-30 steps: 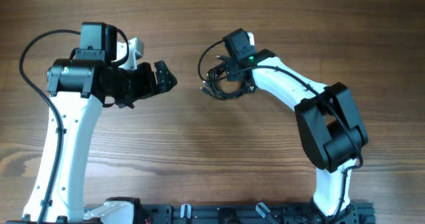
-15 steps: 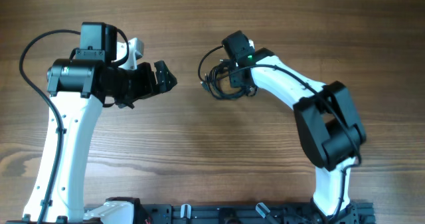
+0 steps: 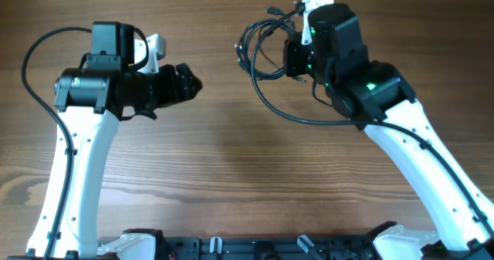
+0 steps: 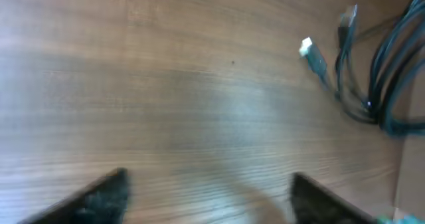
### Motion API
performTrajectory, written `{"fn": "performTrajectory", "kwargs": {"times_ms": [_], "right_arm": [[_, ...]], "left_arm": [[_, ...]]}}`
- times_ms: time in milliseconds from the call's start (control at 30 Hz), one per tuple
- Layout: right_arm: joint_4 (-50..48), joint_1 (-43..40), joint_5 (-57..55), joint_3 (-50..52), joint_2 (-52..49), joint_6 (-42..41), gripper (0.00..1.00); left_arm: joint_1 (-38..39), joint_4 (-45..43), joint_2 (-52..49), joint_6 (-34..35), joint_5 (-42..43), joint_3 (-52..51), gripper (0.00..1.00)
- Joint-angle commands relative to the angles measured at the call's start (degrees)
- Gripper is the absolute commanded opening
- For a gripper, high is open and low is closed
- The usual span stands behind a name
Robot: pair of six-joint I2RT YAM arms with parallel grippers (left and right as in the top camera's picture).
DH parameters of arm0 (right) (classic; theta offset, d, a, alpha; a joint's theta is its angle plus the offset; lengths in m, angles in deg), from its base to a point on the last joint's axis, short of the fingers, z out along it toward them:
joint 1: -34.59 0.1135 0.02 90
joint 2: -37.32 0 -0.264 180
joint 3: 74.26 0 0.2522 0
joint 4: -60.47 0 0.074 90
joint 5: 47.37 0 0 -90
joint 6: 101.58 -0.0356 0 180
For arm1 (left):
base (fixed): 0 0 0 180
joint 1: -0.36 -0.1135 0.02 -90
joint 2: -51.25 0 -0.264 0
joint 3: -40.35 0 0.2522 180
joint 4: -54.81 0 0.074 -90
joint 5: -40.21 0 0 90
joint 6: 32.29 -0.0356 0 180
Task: Untangle cables
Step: 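Lift the bundle with the right gripper toward the left gripper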
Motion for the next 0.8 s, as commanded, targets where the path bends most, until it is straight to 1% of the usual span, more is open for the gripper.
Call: {"fn": "performTrajectory", "kwargs": {"times_ms": [0, 33, 67, 167, 200, 233, 300, 467, 667, 700, 767], "right_arm": [[-0.3, 0.0, 10.7, -1.1, 3.0, 2.4, 0.04], [-0.4, 0.0, 13.6, -1.1, 3.2, 3.3, 0.04], [-0.4, 0.0, 15.1, -1.1, 3.2, 3.3, 0.04], [-0.4, 0.0, 19.3, -1.1, 3.3, 3.3, 0.04], [-0.3, 0.0, 19.3, -1.1, 3.3, 3.3, 0.04], [-0.3, 0.0, 19.5, -1.1, 3.3, 3.3, 0.04], [-0.3, 0.0, 20.6, -1.1, 3.3, 3.3, 0.04], [-0.3, 0.0, 26.5, -1.1, 3.4, 3.2, 0.04], [-0.7, 0.0, 26.6, -1.1, 3.5, 3.2, 0.04], [-0.8, 0.0, 26.6, -1.1, 3.5, 3.2, 0.04], [-0.8, 0.0, 25.5, -1.1, 3.5, 3.1, 0.04]], "left_arm": [[0.9, -4.2, 0.1, -0.6, 3.7, 0.9, 0.39], [2.0, -5.7, 0.1, -0.6, 5.7, 0.9, 0.39], [3.5, -6.8, 0.1, -0.6, 6.0, 0.9, 0.39], [8.0, -10.4, 0.1, -0.6, 6.0, 0.9, 0.53], [9.6, -11.7, 0.1, -0.6, 6.0, 0.9, 0.61], [10.5, -12.5, 0.1, -0.6, 6.0, 0.9, 0.66], [11.3, -12.9, 0.1, -0.6, 6.0, 0.9, 0.71], [11.5, -14.4, 0.1, -0.6, 5.9, 0.9, 0.71], [11.5, -14.4, 0.0, -0.6, 5.7, 0.9, 0.72], [11.5, -14.1, 0.0, -0.6, 5.7, 0.9, 0.71], [11.5, -12.6, 0.0, -0.6, 5.7, 0.9, 0.60]]}}
